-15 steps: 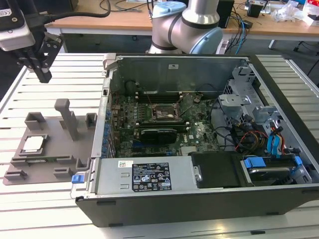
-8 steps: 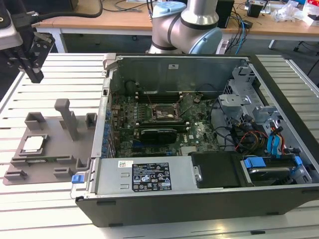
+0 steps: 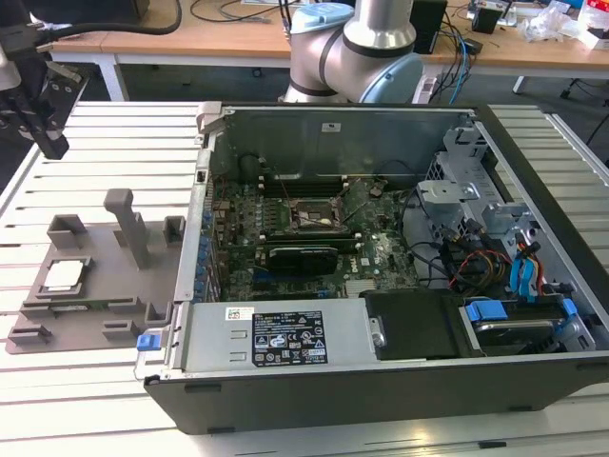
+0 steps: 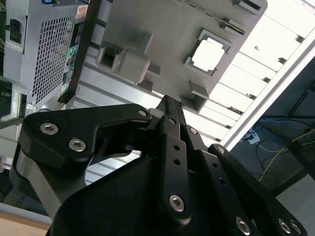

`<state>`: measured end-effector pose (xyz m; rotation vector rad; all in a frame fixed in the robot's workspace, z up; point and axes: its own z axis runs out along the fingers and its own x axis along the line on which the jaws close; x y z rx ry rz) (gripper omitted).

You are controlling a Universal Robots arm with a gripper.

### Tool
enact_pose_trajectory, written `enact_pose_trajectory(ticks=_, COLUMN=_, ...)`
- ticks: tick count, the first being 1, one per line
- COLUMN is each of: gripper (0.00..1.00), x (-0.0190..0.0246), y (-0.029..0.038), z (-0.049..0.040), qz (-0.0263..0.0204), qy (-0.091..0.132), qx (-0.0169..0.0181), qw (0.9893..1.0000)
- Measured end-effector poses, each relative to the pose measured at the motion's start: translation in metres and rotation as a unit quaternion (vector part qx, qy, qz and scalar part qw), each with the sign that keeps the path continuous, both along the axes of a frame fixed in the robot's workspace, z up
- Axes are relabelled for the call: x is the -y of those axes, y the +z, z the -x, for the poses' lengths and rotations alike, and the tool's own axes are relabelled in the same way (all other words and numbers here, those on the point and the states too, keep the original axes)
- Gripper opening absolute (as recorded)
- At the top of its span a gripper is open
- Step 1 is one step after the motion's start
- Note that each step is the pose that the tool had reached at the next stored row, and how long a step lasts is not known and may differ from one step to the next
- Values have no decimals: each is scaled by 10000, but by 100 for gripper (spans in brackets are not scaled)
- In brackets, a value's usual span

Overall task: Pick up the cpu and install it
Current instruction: 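Reach for the cpu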

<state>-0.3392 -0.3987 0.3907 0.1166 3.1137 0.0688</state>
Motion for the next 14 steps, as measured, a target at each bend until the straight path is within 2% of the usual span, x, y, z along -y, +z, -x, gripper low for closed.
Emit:
enact_pose_trajectory(ticks=9, gripper=11, x=-1, y=-8, z=238, qz=0, qy=0, qx=0, qw=10000)
enact_pose_trajectory(ticks=14, gripper=11, x=-1, y=-11, z=334, qz=0, qy=0, qx=0, qw=10000)
